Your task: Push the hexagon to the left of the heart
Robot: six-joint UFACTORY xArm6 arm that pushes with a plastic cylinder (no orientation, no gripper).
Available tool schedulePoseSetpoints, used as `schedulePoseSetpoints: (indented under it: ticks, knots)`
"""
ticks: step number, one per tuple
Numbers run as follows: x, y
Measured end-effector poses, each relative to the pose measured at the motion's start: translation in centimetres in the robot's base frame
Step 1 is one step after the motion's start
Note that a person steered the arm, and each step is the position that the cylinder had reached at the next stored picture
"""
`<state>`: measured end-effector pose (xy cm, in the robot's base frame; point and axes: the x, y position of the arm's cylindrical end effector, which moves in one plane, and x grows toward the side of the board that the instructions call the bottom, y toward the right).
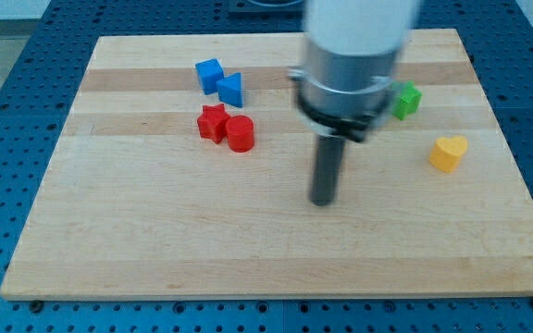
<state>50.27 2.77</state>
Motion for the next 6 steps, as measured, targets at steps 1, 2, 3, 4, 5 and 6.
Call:
schedulePoseSetpoints:
  ticks: [1, 2, 3, 4, 5, 6]
  knots:
    - [-3.6, -2.0]
    - [-4.8, 0.8]
    - [-4.8, 3.9]
    - [-4.8, 8.7]
    - [-3.7, 5.2]
    - [-3.0, -3.3]
